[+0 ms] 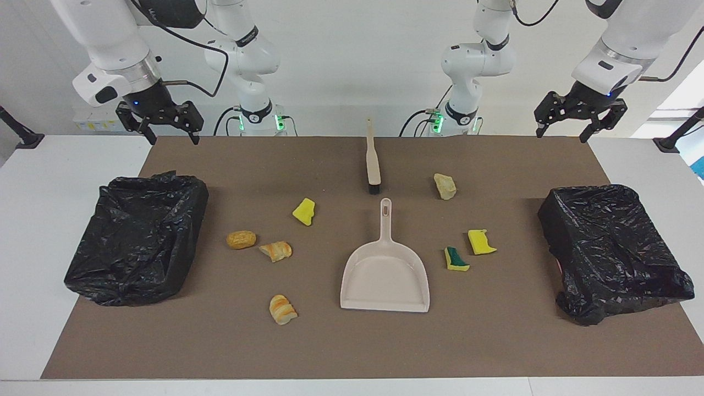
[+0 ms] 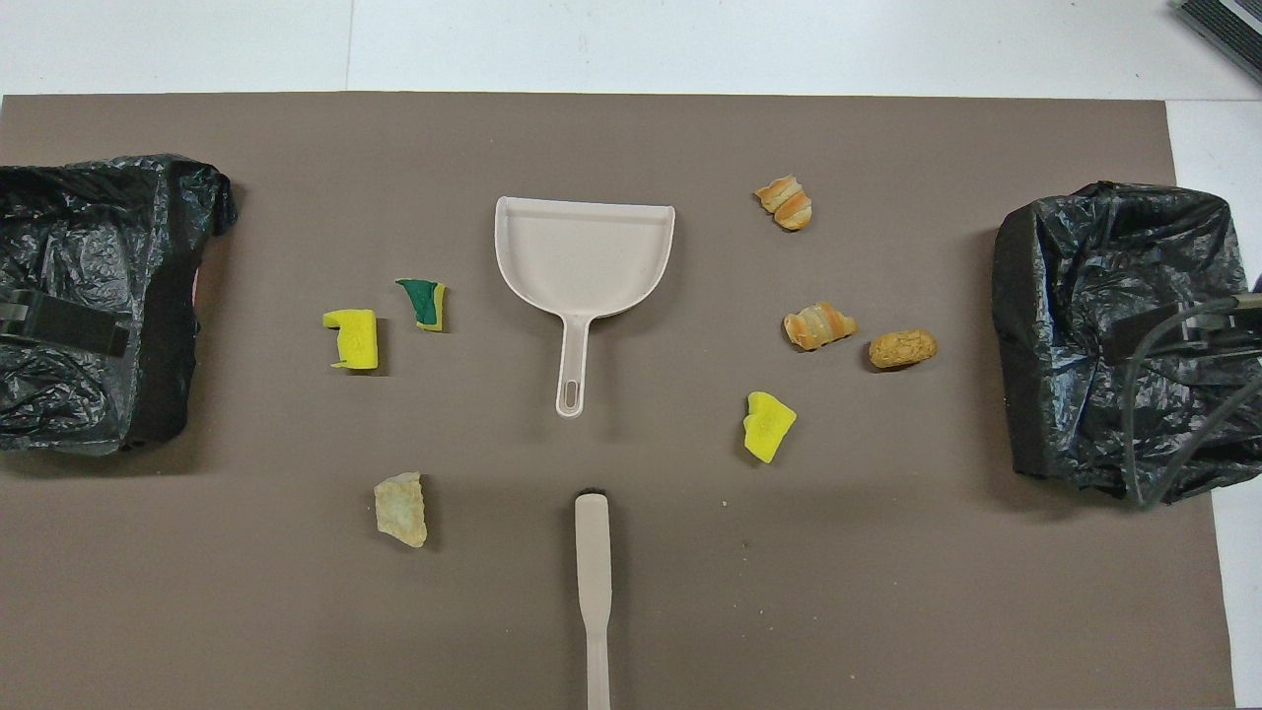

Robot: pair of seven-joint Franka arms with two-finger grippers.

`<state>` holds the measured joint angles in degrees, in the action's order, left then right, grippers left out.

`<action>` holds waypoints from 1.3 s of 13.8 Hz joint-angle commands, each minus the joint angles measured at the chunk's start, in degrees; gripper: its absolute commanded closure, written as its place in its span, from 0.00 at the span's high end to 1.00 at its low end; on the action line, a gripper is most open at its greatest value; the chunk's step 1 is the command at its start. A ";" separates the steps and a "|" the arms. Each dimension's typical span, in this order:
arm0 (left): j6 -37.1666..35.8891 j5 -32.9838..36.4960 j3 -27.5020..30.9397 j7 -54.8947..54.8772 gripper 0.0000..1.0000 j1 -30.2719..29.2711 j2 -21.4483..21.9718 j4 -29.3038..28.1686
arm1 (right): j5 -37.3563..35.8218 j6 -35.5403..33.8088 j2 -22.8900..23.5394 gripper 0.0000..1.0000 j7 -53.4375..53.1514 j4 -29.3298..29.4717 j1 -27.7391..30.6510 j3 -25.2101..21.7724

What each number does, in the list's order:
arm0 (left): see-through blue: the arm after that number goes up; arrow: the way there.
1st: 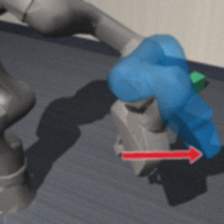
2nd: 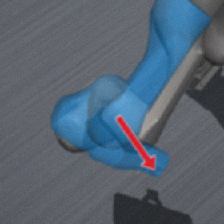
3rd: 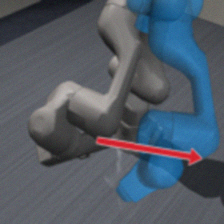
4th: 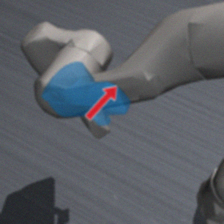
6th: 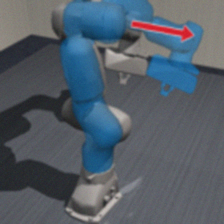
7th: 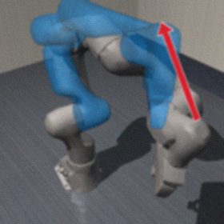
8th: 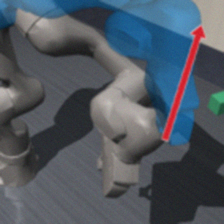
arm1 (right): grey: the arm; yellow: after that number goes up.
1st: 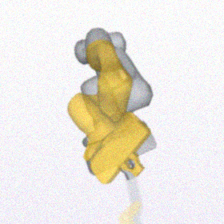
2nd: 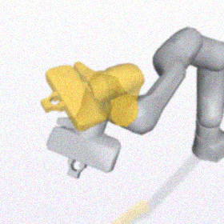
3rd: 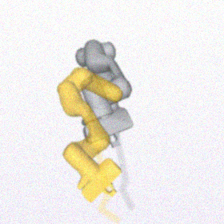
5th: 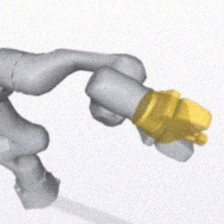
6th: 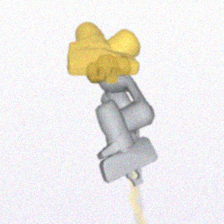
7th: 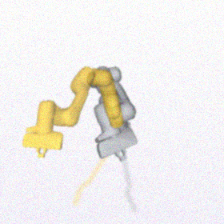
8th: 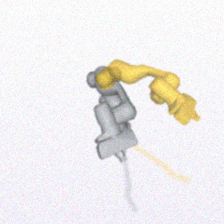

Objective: Sweep and dump trash in bin

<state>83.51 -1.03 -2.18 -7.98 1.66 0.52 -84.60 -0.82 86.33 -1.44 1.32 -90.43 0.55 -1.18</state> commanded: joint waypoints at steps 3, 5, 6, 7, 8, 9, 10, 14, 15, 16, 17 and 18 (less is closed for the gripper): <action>0.60 -0.03 -0.45 0.50 1.00 -0.26 0.00 0.93 | -0.94 -0.64 0.29 1.00 -0.88 0.78 -2.66 -2.60; 0.60 -0.03 -0.45 0.51 1.00 -0.17 0.00 1.10 | -0.94 -0.55 0.38 1.00 -0.44 0.87 -2.49 -2.60; 0.34 0.06 -0.45 0.33 1.00 -0.08 0.09 1.02 | -0.68 -0.46 0.29 1.00 -0.44 0.87 -2.31 -2.60; -0.01 0.06 -0.45 0.33 1.00 -0.08 0.18 0.93 | -0.33 -0.38 0.21 1.00 -0.44 0.78 -2.23 -2.77; -0.01 -0.03 -0.54 0.42 1.00 -0.08 0.27 0.84 | -0.15 -0.29 0.03 1.00 -0.53 0.78 -2.22 -2.86; -0.01 -0.03 -0.45 0.42 1.00 -0.17 0.27 0.75 | -0.50 -0.29 -0.14 1.00 -0.44 0.78 -2.22 -2.77; -0.45 -0.03 -0.54 0.59 1.00 -0.34 0.35 0.75 | -0.50 -0.29 -0.15 1.00 -0.44 0.78 -2.22 -2.77; 0.51 -0.03 -0.72 0.77 1.00 0.01 1.23 -0.65 | 0.12 -1.16 -0.23 1.00 -0.79 0.77 -2.23 -2.69; 0.60 -0.03 -0.80 0.86 1.00 0.01 1.58 -1.35 | 0.29 -1.25 -0.15 1.00 -0.79 0.78 -2.22 -2.68; 0.60 -0.12 -1.15 0.86 1.00 0.10 2.02 -1.88 | 0.47 -1.17 -0.15 1.00 -0.71 0.78 -2.14 -2.95; 0.60 -0.20 -1.16 0.86 1.00 0.53 2.46 -2.67 | 0.38 -1.17 -0.23 1.00 -0.18 0.78 -2.14 -3.04; 0.69 -0.29 -1.16 0.86 1.00 1.84 3.16 -3.81 | 0.21 -1.17 -0.58 1.00 -0.26 0.26 -2.22 -3.04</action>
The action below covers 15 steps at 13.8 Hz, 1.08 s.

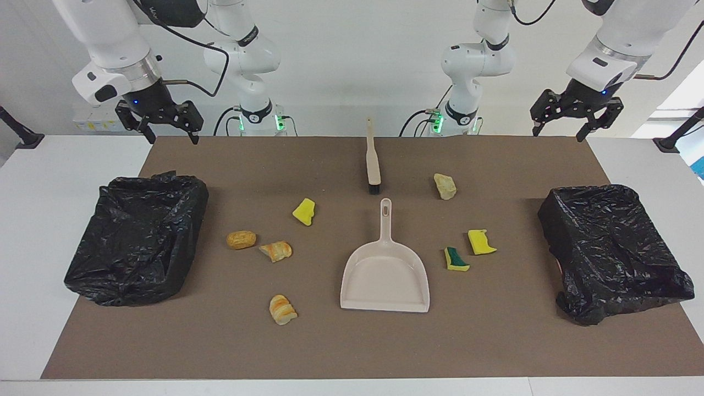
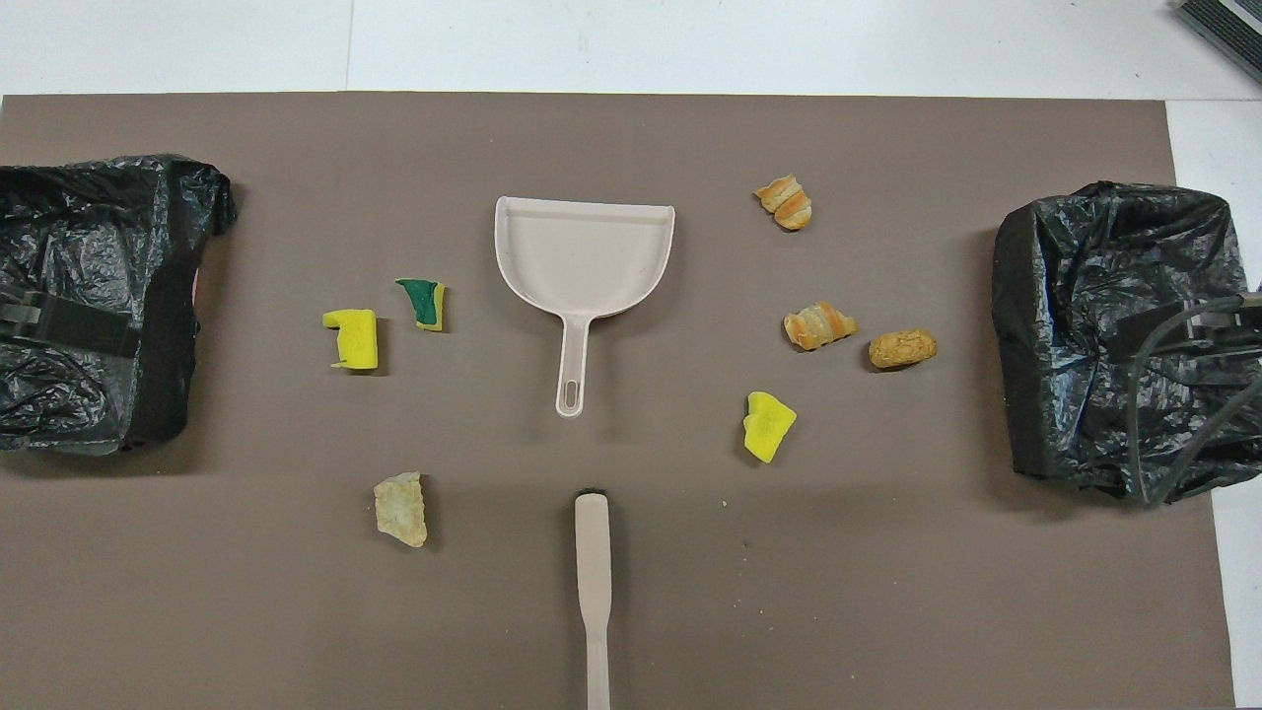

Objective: Sweep and dump trash in bin

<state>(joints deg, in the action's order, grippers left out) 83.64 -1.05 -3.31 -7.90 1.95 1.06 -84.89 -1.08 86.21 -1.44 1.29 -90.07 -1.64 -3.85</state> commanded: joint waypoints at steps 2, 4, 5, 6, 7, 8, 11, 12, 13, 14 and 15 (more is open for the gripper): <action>1.25 -0.36 -0.03 1.13 1.00 3.66 4.21 -5.90 | 0.47 -1.13 -1.37 1.00 -0.23 -0.55 -0.03 -0.11; 3.01 -0.45 -0.03 5.15 1.00 6.82 6.14 -9.32 | 0.47 -1.05 -1.90 1.00 -0.32 -1.60 -0.03 -0.19; 3.98 -0.45 -0.03 7.09 1.00 8.75 7.11 -10.99 | 0.47 -1.13 -1.99 1.00 -0.23 -1.60 0.06 -0.28; 4.51 -0.45 -0.03 8.59 1.00 10.51 7.72 -12.22 | 0.47 -1.13 -1.99 1.00 -0.23 -1.78 0.06 -0.28; 4.60 -0.45 -0.03 10.26 1.00 12.62 8.43 -13.63 | 0.47 -1.13 -1.99 1.00 -0.23 -1.87 -0.02 -0.28; 4.95 -0.53 -0.11 12.01 1.00 14.64 9.57 -15.47 | 0.47 -1.13 -1.99 1.00 -0.23 -1.95 0.06 -0.28; 9.42 -0.53 -0.12 19.21 1.00 21.50 13.70 -23.63 | 0.47 -1.05 -2.16 1.00 -0.23 -2.04 -0.03 -0.28; 11.00 -0.53 -0.12 21.93 1.00 23.95 14.49 -26.18 | 0.47 -0.96 -2.16 1.00 -0.32 -2.04 -0.03 -0.19; 12.41 -0.53 -0.12 24.48 1.00 26.24 15.28 -28.38 | 0.47 -0.87 -2.25 1.00 -0.32 -2.13 -0.11 -0.10; 13.38 -0.53 -0.12 27.03 1.00 28.35 15.90 -30.32 | 0.47 -0.87 -2.25 1.00 -0.32 -2.13 -0.11 -0.02; 14.35 -0.62 -0.12 29.67 1.00 30.72 16.43 -32.25 | 0.47 -0.70 -2.25 1.00 -0.32 -2.13 -0.11 0.07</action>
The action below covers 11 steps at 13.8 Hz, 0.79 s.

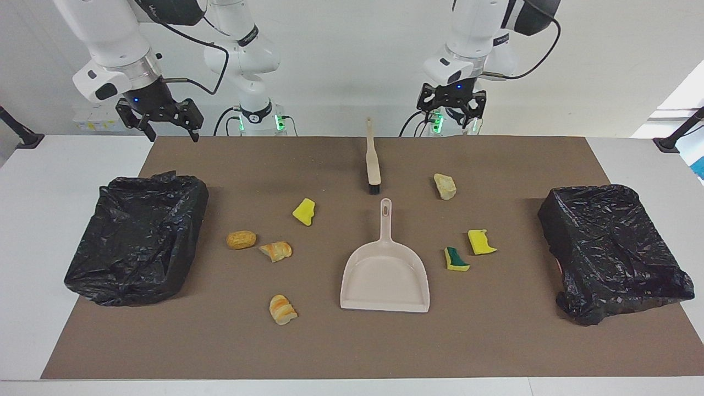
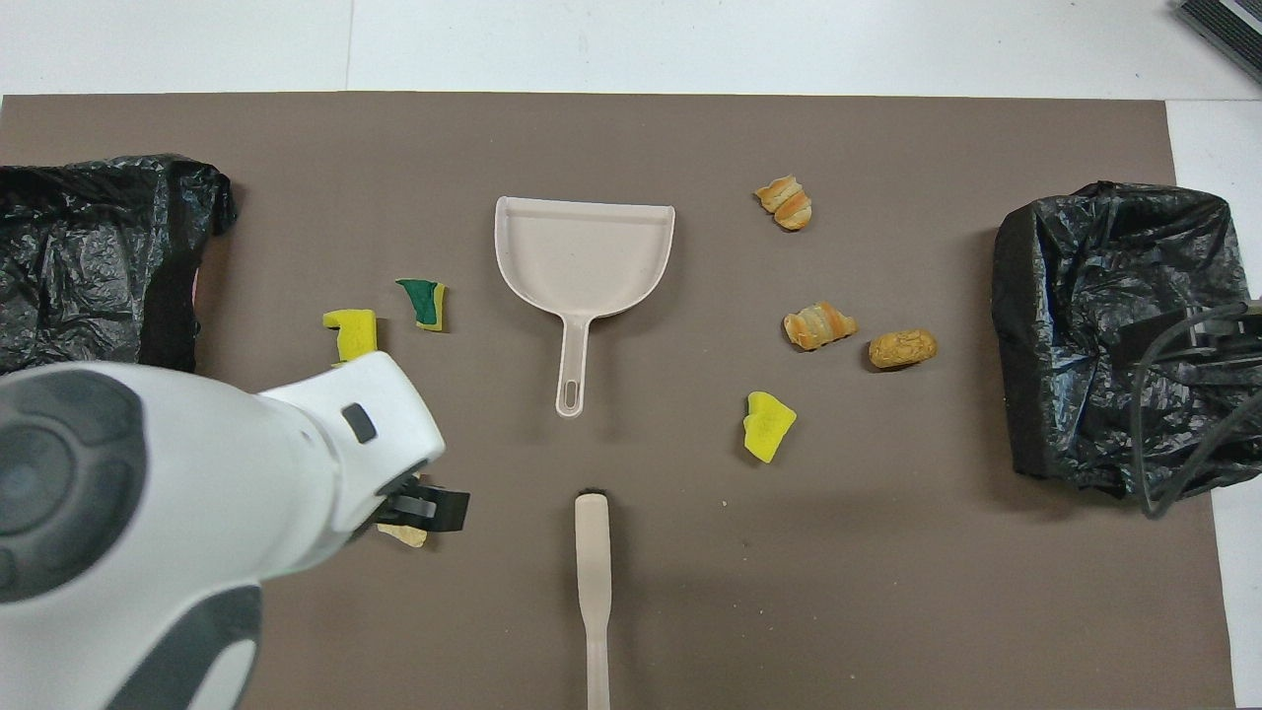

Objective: Sweep and dump trash in bin

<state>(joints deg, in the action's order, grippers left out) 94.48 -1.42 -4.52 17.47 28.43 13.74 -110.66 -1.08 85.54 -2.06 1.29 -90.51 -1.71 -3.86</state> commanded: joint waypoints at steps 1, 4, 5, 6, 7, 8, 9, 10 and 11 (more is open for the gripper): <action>4.91 -0.25 1.09 6.33 1.00 6.26 4.63 -8.41 | 0.47 -0.02 -1.54 1.00 -0.32 -1.78 -0.05 0.08; 8.34 -0.25 0.92 11.43 1.00 10.75 5.34 -12.64 | 0.47 0.33 -1.37 1.00 -0.32 -1.95 -0.49 0.16; 9.13 -0.25 0.92 12.57 1.00 11.81 5.25 -13.70 | 0.55 0.33 -1.11 1.00 -0.32 -1.87 -0.75 0.25; 10.36 -0.25 0.92 13.80 1.00 13.82 5.08 -15.10 | 0.56 0.33 -0.58 1.00 -0.32 -1.78 -1.80 0.86; 12.37 -0.25 0.92 15.03 1.00 15.06 5.16 -17.20 | 0.56 0.16 0.29 1.00 -0.32 -1.78 -2.77 1.13; 14.22 -0.25 0.74 15.66 1.00 15.51 5.25 -19.05 | 0.56 0.24 0.65 1.00 -0.49 -1.95 -3.65 1.13; 15.37 -0.34 0.74 16.45 1.00 17.08 4.99 -20.11 | 0.82 0.33 1.53 1.00 -0.76 -1.69 -5.14 1.22; 16.69 -0.34 0.83 17.67 1.00 18.75 4.12 -20.99 | 1.69 0.51 2.40 1.00 -0.93 -1.52 -6.28 1.39; 19.66 -0.34 0.74 19.42 1.00 20.33 3.06 -22.92 | 4.74 1.38 3.37 1.00 -1.72 -1.51 -6.90 1.48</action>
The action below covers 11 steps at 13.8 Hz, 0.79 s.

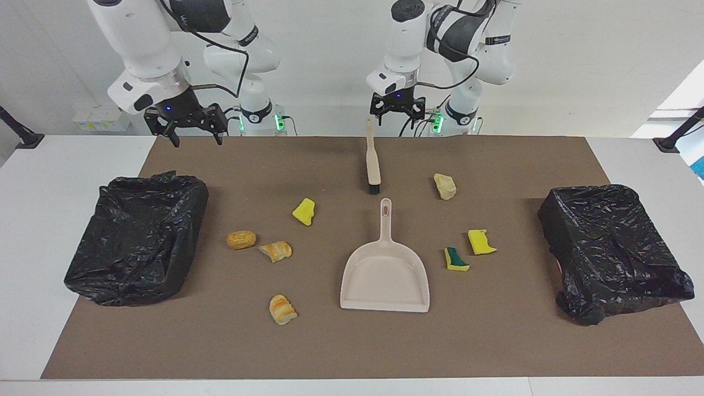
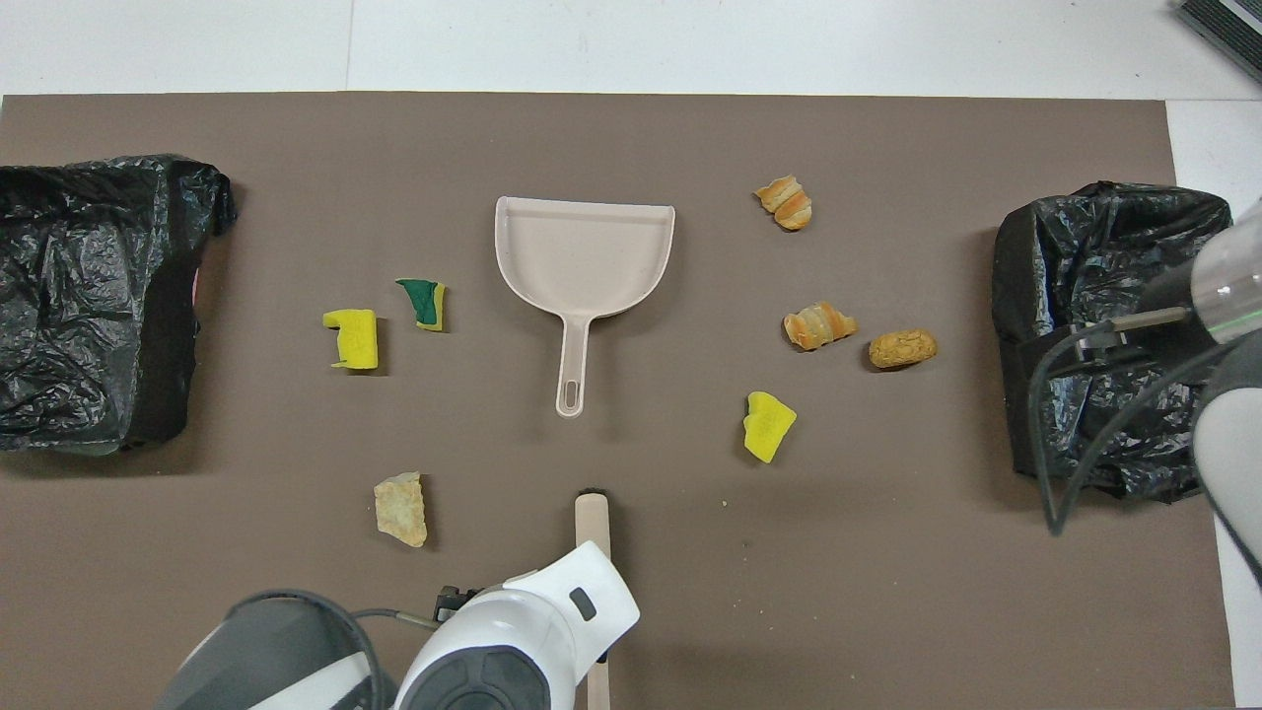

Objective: Sweep and dump trash in bin

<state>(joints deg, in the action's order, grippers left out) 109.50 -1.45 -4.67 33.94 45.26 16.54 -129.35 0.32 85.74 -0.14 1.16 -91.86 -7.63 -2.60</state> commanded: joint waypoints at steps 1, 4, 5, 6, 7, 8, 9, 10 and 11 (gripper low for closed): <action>8.06 -0.31 0.89 4.80 1.00 5.60 -0.02 -6.42 | 4.85 3.02 2.77 1.00 -3.16 -0.16 -1.77 0.22; 13.27 -0.31 0.89 7.36 1.00 8.69 -1.68 -10.05 | 6.79 8.64 6.72 1.00 -7.56 -0.16 -7.39 0.22; 14.85 -0.31 0.89 9.20 1.00 9.83 -3.26 -10.05 | 7.49 10.66 8.39 1.00 -8.53 -0.16 -9.32 0.31; 16.52 -0.31 0.89 10.87 1.00 11.06 -4.84 -10.31 | 7.50 12.07 9.80 1.00 -9.93 0.10 -10.90 0.22; 17.49 -0.31 0.89 12.36 0.98 12.03 -5.38 -10.92 | 6.72 12.87 12.25 1.00 -11.51 0.10 -12.74 0.31; 17.76 -0.31 0.89 13.51 0.95 12.65 -5.29 -11.71 | 6.71 15.66 13.40 1.00 -12.57 0.10 -14.50 0.31; 17.85 -0.31 0.89 13.70 0.94 13.87 -5.38 -12.59 | 6.71 18.39 14.55 1.00 -14.06 0.10 -16.43 0.31; 18.55 -0.31 0.89 13.70 0.94 14.15 -5.21 -13.64 | 6.97 19.28 16.30 1.00 -15.47 0.10 -17.32 0.22; 19.25 -0.31 0.80 13.87 0.92 14.24 -5.12 -14.43 | 6.80 20.16 18.06 1.00 -17.31 0.45 -18.29 0.31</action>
<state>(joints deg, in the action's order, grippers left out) 126.46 -1.46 -4.75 46.82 57.93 10.02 -140.81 6.35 104.29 15.27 -13.53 -92.22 -24.76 -2.04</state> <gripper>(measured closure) 0.057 0.000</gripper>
